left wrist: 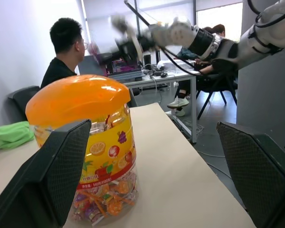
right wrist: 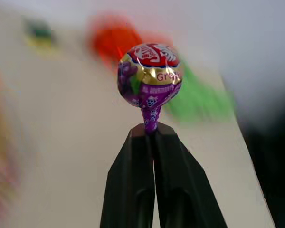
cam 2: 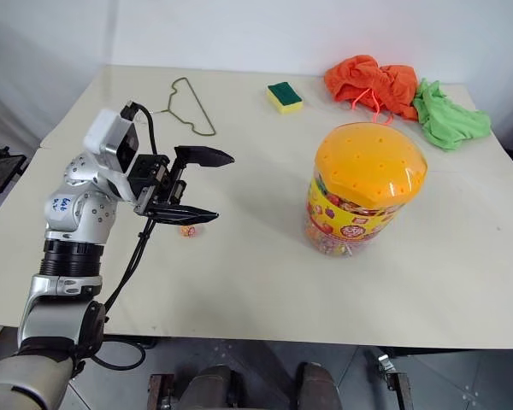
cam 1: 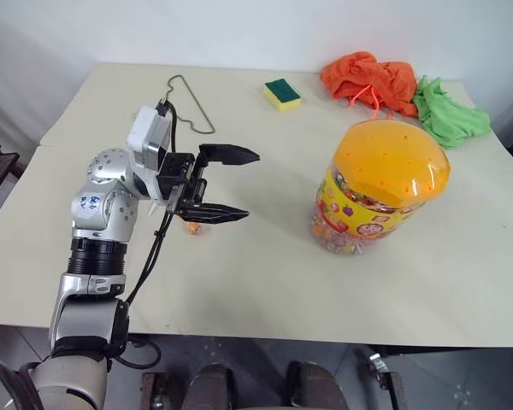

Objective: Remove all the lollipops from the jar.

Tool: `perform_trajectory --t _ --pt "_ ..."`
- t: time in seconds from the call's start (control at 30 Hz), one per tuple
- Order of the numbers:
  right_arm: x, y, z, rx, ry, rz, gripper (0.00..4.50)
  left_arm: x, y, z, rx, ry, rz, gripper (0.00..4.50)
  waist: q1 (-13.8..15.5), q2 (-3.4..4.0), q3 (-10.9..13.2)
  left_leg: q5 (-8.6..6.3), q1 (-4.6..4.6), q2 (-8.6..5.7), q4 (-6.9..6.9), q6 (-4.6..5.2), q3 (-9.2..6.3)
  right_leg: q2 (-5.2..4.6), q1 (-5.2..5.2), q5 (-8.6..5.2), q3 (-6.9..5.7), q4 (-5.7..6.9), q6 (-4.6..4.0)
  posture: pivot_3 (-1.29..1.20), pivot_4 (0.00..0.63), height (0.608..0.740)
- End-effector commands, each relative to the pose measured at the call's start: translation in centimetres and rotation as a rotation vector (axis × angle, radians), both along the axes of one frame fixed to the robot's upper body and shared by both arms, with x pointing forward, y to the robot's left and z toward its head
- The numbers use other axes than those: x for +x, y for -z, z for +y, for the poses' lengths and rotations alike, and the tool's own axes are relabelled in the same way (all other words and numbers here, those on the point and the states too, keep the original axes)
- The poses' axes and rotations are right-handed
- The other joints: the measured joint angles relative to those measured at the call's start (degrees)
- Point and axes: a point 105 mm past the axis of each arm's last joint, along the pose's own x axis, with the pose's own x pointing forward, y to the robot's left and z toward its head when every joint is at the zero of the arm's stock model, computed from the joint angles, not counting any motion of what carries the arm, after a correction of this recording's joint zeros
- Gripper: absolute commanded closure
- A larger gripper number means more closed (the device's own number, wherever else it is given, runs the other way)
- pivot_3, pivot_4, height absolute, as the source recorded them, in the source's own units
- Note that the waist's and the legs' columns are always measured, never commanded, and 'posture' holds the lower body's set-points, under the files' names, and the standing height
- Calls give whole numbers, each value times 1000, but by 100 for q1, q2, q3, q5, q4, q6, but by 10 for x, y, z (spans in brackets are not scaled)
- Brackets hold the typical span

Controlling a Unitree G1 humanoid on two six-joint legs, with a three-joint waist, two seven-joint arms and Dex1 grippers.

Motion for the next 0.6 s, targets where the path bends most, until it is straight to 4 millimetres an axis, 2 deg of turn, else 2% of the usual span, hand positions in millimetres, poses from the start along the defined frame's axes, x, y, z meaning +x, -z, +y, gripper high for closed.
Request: perform_trajectory --t 0.03,0.17,0.47,0.6 --pt "0 22 -9 -9 45 130 4480 -5 -10 -4 22 46 -64 0 -17 21 0 0 0 1 -1 0 1 1 -2 0 1 1 0 0 150 740" --pt "6 62 -22 67 133 296 4480 -5 -10 -5 29 48 -61 0 -103 35 -2 0 2 5 -4 -1 4 6 -5 0 4 2 0 0 150 740" --pt "27 95 -31 104 177 321 4480 -10 -5 -5 45 45 -29 0 -130 43 0 0 0 3 -7 -1 -2 2 -4 0 0 -2 0 0 150 740" --pt "27 89 -30 102 171 302 3494 -11 -4 -3 49 16 -20 0 -133 46 2 0 -1 3 -8 -1 -1 1 -5 0 0 -2 0 0 150 740"
